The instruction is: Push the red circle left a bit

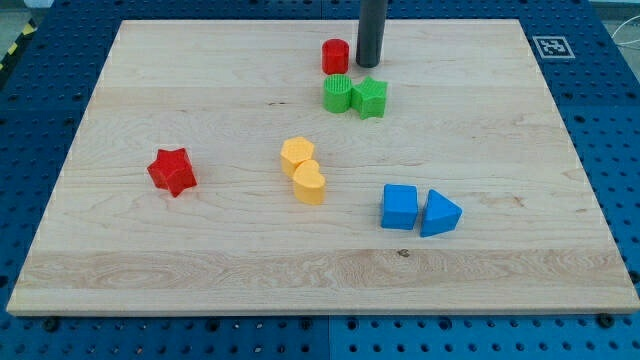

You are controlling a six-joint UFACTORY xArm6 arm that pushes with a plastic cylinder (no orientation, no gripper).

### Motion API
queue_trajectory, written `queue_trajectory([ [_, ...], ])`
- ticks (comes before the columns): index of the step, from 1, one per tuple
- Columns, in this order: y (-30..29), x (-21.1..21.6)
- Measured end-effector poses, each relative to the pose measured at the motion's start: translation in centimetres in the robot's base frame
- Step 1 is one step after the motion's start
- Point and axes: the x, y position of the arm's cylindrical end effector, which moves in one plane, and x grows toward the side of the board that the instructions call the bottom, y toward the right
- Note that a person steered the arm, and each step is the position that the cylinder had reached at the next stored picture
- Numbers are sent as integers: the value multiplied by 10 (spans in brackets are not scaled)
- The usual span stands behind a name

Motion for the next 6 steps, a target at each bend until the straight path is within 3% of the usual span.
queue_trajectory([
  [6, -5, -12],
])
